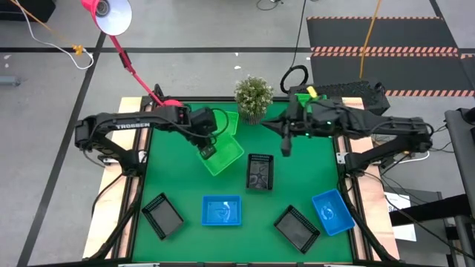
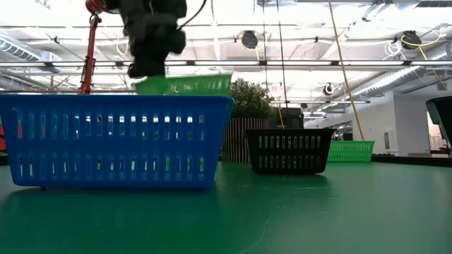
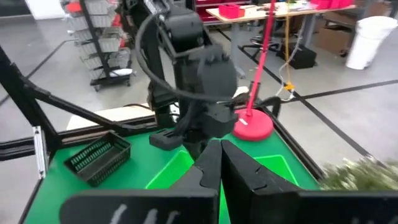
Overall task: Stack baskets by color
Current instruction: Stack the bottom left green bin on the top green bin
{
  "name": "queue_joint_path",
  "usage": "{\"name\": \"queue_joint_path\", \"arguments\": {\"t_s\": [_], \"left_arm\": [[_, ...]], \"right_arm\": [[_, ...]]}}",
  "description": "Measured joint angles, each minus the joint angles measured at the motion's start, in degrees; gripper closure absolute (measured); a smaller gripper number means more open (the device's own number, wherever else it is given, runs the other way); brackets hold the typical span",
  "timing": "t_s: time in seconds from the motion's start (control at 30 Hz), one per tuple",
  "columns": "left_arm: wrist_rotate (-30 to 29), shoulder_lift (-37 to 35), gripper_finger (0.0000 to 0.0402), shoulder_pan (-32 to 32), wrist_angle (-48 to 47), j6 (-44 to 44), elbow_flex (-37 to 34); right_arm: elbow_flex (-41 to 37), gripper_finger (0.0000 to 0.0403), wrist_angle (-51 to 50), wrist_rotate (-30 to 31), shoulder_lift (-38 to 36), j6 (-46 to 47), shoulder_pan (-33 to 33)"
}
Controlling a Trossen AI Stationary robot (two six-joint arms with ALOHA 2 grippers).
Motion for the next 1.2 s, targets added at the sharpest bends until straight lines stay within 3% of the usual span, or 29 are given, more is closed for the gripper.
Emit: {"name": "queue_joint_path", "arguments": {"t_s": [0.33, 0.9, 1.2], "left_arm": [[-0.9, 0.0, 0.0394, -0.6, 1.1, 5.5, 9.4], [-1.3, 0.0, 0.0387, -2.5, 1.9, 9.3, 9.6], [-3.2, 0.3, 0.0393, -3.6, 1.6, 13.1, 9.6]], "right_arm": [[0.0, 0.0362, 3.7, -7.2, 5.7, -2.3, -5.5], [0.0, 0.0227, 5.4, -17.5, 17.1, -16.3, -10.5], [0.1, 0.0221, 6.2, -15.0, 20.5, -20.9, -10.7]]}}
